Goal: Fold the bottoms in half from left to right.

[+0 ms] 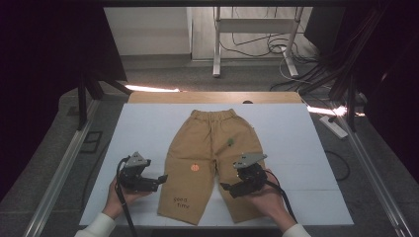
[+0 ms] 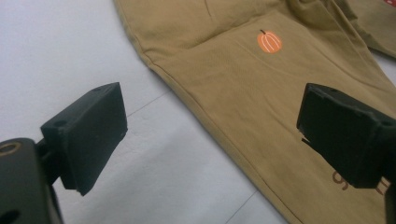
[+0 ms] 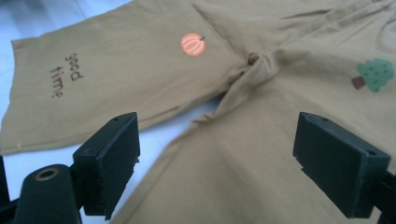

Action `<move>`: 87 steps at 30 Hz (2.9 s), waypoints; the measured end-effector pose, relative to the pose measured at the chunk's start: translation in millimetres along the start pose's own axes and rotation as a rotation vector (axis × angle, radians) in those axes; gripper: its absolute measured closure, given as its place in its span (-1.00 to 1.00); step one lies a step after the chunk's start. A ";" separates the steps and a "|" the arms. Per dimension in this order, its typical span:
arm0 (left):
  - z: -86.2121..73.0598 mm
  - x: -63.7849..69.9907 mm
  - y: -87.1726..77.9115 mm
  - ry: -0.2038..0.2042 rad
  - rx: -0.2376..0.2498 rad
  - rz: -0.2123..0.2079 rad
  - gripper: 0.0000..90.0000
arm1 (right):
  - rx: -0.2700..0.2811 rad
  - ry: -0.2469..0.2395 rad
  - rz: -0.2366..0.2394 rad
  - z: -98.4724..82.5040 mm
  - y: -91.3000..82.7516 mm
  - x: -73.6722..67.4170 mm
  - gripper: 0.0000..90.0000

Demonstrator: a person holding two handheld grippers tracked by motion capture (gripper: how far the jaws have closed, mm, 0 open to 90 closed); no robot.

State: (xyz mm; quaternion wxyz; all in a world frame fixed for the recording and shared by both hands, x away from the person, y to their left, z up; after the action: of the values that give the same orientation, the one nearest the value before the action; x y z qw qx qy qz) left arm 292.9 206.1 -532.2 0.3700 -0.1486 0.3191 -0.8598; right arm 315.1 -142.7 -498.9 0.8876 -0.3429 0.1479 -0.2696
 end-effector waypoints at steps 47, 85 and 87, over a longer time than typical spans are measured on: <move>2.1 -7.1 2.8 -0.025 0.012 0.010 -0.80 | -0.087 -0.134 0.161 25.6 76.7 -87.6 -0.64; -1.7 -12.5 0.3 -0.041 0.009 0.037 -0.79 | -0.163 -0.254 0.213 25.6 109.0 -133.0 0.76; -1.7 -12.7 0.5 -0.040 0.008 0.037 -0.79 | -0.169 -0.237 0.225 25.4 107.0 -128.4 0.90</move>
State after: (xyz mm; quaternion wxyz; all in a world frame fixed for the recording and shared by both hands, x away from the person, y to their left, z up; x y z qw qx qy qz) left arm 301.0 215.9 -534.0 0.3928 -0.1584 0.3108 -0.8509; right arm 262.8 11.5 -544.3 0.8913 -0.4271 0.1020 -0.1129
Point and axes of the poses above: each handheld gripper's, and its own axes: y roughly forward along the jaws, z roughly out of its top, x roughly to its right, the point moved 2 cm from there along y, roughly forward along the jaws, and after that the axes turned 8 degrees about y, right-handed, at the moved point
